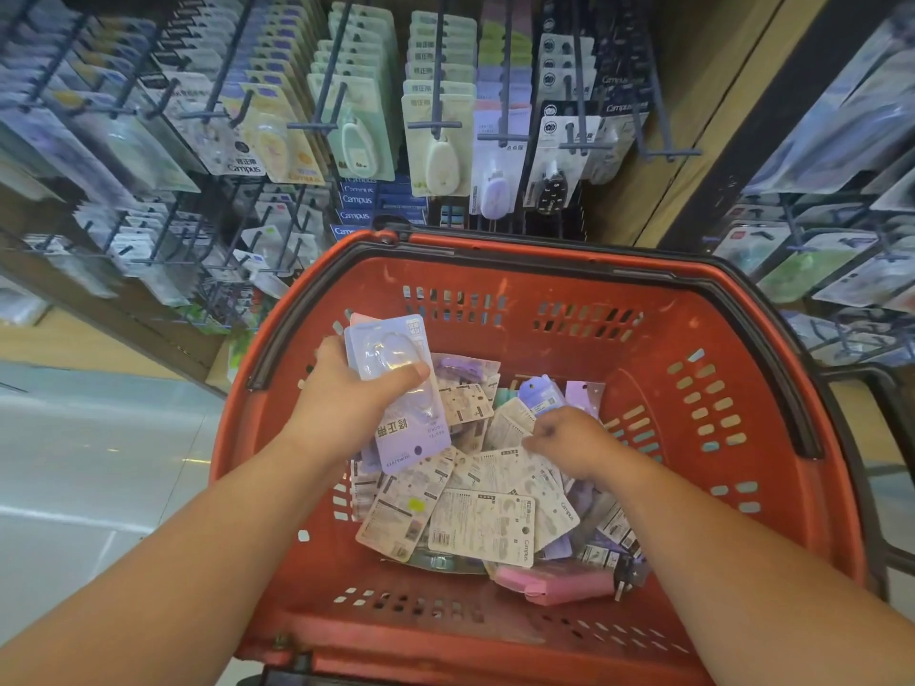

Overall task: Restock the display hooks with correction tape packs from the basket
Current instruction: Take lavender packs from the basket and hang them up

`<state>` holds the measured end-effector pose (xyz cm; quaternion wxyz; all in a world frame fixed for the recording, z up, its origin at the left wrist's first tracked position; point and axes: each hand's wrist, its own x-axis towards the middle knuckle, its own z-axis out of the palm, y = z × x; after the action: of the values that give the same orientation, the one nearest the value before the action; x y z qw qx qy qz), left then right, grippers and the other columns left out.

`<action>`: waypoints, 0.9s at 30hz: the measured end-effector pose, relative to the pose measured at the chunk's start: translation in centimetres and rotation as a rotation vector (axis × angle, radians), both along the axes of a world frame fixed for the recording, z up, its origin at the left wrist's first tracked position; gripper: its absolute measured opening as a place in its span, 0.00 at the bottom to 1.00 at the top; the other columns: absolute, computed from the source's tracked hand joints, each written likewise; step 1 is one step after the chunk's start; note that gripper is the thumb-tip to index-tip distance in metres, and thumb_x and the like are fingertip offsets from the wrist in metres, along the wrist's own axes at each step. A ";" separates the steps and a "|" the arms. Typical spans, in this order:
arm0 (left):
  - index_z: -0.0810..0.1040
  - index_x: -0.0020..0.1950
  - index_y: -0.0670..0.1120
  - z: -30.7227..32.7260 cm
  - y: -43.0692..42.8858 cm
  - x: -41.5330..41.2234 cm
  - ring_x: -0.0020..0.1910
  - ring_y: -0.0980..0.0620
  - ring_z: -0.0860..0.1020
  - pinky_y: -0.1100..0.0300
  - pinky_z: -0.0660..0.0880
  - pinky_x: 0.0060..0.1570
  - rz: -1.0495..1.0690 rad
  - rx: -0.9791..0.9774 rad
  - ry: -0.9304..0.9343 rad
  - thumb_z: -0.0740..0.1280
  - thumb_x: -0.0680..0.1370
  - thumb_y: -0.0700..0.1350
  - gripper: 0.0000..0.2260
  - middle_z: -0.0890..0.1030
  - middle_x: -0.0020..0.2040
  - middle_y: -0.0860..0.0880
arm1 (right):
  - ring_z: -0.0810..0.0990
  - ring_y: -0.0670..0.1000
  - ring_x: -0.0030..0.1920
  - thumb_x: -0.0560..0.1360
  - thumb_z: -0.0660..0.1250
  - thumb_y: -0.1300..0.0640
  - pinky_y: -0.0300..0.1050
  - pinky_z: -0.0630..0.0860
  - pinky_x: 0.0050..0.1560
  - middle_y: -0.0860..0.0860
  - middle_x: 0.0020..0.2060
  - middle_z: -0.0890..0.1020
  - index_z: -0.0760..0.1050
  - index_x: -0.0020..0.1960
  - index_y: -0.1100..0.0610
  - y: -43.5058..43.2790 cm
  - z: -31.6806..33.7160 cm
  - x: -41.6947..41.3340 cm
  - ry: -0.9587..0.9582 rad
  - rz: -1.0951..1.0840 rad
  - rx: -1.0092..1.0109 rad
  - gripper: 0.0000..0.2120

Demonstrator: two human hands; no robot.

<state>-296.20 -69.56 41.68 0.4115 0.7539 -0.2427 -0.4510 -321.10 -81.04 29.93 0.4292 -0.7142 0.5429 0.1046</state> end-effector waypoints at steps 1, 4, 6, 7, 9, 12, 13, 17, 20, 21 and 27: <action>0.72 0.65 0.53 0.0 0.0 0.0 0.42 0.42 0.88 0.55 0.76 0.24 0.004 0.002 0.001 0.82 0.67 0.58 0.31 0.85 0.54 0.45 | 0.71 0.49 0.36 0.80 0.69 0.54 0.44 0.65 0.37 0.48 0.33 0.73 0.73 0.37 0.55 -0.1 0.4 0.2 -0.030 -0.016 -0.008 0.15; 0.71 0.62 0.53 0.3 0.1 -0.2 0.39 0.44 0.87 0.55 0.76 0.24 0.023 0.012 0.006 0.80 0.73 0.52 0.24 0.85 0.54 0.45 | 0.69 0.52 0.35 0.80 0.66 0.58 0.48 0.65 0.38 0.49 0.33 0.71 0.69 0.35 0.56 -0.4 2.5 1.2 -0.096 -0.062 -0.152 0.15; 0.71 0.62 0.53 0.4 0.2 -0.3 0.36 0.44 0.86 0.55 0.75 0.23 0.025 0.008 0.016 0.80 0.74 0.51 0.24 0.85 0.53 0.44 | 0.69 0.50 0.34 0.78 0.66 0.60 0.48 0.64 0.37 0.48 0.33 0.73 0.68 0.34 0.54 -0.6 4.5 1.9 -0.188 -0.107 -0.293 0.15; 0.71 0.63 0.53 0.5 0.1 -0.3 0.35 0.44 0.86 0.54 0.76 0.23 0.028 0.006 0.024 0.80 0.74 0.51 0.24 0.85 0.53 0.44 | 0.70 0.48 0.35 0.78 0.66 0.60 0.47 0.65 0.36 0.48 0.34 0.73 0.69 0.34 0.53 -0.7 5.6 2.1 -0.256 -0.127 -0.351 0.15; 0.71 0.64 0.52 0.6 0.1 -0.3 0.35 0.45 0.86 0.54 0.76 0.23 0.033 0.003 0.043 0.80 0.74 0.50 0.24 0.85 0.52 0.45 | 0.73 0.42 0.41 0.79 0.66 0.61 0.37 0.68 0.41 0.47 0.41 0.75 0.71 0.36 0.52 -0.4 8.1 2.7 -0.446 -0.153 -0.437 0.14; 0.74 0.64 0.54 0.9 0.1 -0.6 0.40 0.46 0.88 0.47 0.82 0.30 0.018 -0.045 0.101 0.80 0.75 0.48 0.22 0.87 0.51 0.48 | 0.75 0.35 0.57 0.81 0.66 0.60 0.32 0.70 0.56 0.44 0.56 0.78 0.74 0.40 0.55 1.1 11.3 4.1 -0.667 -0.157 -0.437 0.11; 0.75 0.62 0.54 1.0 0.0 -0.8 0.43 0.46 0.88 0.42 0.84 0.38 -0.003 -0.085 0.130 0.79 0.76 0.46 0.19 0.88 0.50 0.49 | 0.76 0.37 0.59 0.82 0.66 0.59 0.37 0.73 0.58 0.42 0.58 0.79 0.74 0.40 0.55 1.8 11.6 4.6 -0.718 -0.161 -0.358 0.11; 0.78 0.62 0.52 1.1 -0.1 -1.1 0.48 0.48 0.88 0.45 0.84 0.52 -0.037 -0.170 0.188 0.75 0.79 0.41 0.14 0.88 0.52 0.48 | 0.77 0.50 0.47 0.85 0.57 0.49 0.53 0.75 0.49 0.48 0.45 0.79 0.73 0.44 0.53 4.8 11.8 6.3 -0.928 -0.235 0.034 0.14; 0.78 0.64 0.54 1.3 0.0 -1.2 0.51 0.46 0.88 0.46 0.83 0.47 -0.081 -0.174 0.206 0.75 0.80 0.44 0.14 0.87 0.55 0.46 | 0.81 0.47 0.47 0.85 0.62 0.56 0.45 0.77 0.50 0.46 0.45 0.83 0.73 0.55 0.52 4.7 11.9 6.6 -0.974 -0.395 0.115 0.02; 0.80 0.61 0.55 1.6 0.1 -1.3 0.51 0.43 0.87 0.43 0.83 0.46 -0.122 -0.178 0.197 0.75 0.80 0.45 0.12 0.87 0.55 0.44 | 0.83 0.46 0.52 0.83 0.66 0.57 0.46 0.79 0.53 0.44 0.50 0.85 0.72 0.61 0.51 4.4 11.7 6.6 -0.984 -0.431 0.185 0.08; 0.81 0.63 0.51 2.3 0.2 -2.1 0.36 0.51 0.86 0.61 0.75 0.23 -0.169 -0.186 0.238 0.69 0.82 0.47 0.09 0.88 0.46 0.47 | 0.84 0.60 0.60 0.70 0.74 0.48 0.66 0.79 0.61 0.57 0.60 0.84 0.77 0.67 0.55 4.2 11.5 6.9 -0.979 -0.519 0.405 0.27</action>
<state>-298.30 -69.39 43.97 0.4658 0.6307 -0.2954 -0.5459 -314.20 -76.87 41.44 0.7693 -0.4268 0.4078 -0.2443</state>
